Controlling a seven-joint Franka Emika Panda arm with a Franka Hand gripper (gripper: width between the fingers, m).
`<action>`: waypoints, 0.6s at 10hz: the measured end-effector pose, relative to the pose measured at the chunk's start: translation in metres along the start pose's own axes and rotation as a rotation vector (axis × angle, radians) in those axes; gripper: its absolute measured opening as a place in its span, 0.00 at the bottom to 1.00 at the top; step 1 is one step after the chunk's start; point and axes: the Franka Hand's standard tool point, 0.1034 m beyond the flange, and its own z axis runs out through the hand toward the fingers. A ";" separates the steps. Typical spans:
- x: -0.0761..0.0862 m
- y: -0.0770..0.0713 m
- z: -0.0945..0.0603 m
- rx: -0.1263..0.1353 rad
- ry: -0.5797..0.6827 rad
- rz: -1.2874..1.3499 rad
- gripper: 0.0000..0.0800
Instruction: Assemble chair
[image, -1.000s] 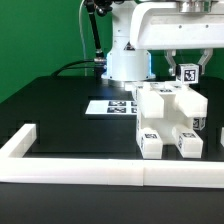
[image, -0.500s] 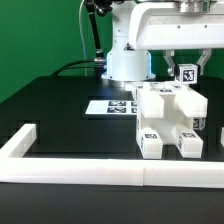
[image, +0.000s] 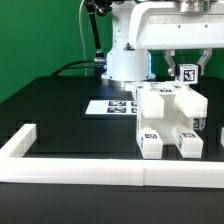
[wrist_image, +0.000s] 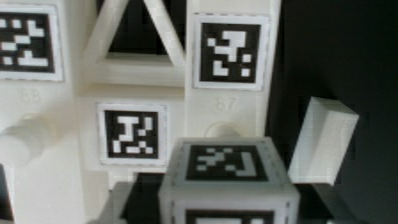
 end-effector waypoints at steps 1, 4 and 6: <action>0.000 0.000 0.000 0.000 0.002 -0.001 0.36; -0.002 -0.002 0.000 -0.002 0.027 -0.004 0.36; -0.001 -0.001 0.000 -0.003 0.037 -0.004 0.36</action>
Offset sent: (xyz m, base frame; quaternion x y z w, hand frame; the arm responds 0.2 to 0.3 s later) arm -0.0166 0.0004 -0.0069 -0.0003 0.0031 -0.0141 0.9999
